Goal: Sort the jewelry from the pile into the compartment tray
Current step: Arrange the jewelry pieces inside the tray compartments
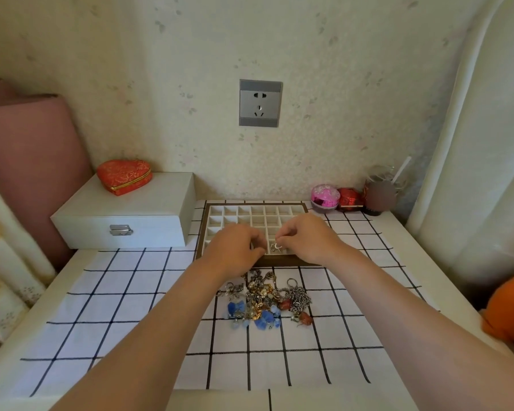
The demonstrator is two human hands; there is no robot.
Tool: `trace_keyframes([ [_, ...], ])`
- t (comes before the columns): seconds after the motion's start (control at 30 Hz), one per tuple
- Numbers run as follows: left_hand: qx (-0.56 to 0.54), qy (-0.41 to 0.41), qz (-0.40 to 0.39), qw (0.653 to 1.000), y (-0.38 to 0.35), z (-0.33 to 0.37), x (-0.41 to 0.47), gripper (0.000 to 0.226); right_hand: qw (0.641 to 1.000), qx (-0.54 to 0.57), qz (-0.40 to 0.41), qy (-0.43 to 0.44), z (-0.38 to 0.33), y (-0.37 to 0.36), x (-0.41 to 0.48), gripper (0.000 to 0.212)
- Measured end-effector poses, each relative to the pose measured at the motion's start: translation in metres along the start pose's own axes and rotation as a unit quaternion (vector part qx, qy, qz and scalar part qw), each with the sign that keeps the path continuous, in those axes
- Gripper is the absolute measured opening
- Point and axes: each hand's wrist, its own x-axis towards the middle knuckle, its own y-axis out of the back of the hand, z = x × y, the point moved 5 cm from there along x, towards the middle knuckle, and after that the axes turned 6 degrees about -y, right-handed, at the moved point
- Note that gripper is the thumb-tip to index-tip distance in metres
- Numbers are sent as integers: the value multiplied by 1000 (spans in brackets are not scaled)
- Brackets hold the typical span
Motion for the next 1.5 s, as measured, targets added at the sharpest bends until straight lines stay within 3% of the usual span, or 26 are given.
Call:
trace_keyframes([
  [0.23, 91, -35, 29, 995, 0, 2, -4, 19, 996, -90, -12, 9, -6, -9, -2, 12],
  [0.43, 124, -60, -17, 990, -6, 9, -4, 35, 991, -88, 92, 32, -10, 11, -5, 19],
  [0.6, 155, -50, -64, 985, -13, 8, -3, 44, 991, -123, 25, 44, -8, 7, -11, 27],
  [0.77, 132, -49, 11, 990, -6, 7, 3, 36, 981, -180, -31, 59, -5, -6, -12, 30],
  [0.9, 116, -68, -16, 991, -8, 5, 0, 32, 977, -197, -15, 85, -9, -4, -11, 32],
  [1.03, 176, -83, -61, 979, -18, 9, 0, 44, 981, -173, 28, 78, -10, 7, -10, 31],
  [1.2, 141, -84, -23, 986, -12, 12, 6, 37, 977, -189, -27, 99, -8, -5, -13, 35],
  [1.3, 91, -58, 13, 994, 1, 7, 7, 46, 969, -219, -40, 109, -6, -9, -14, 40],
  [1.5, 111, -36, -62, 991, -4, 0, -1, 62, 971, -212, -30, 110, -7, -8, -14, 40],
])
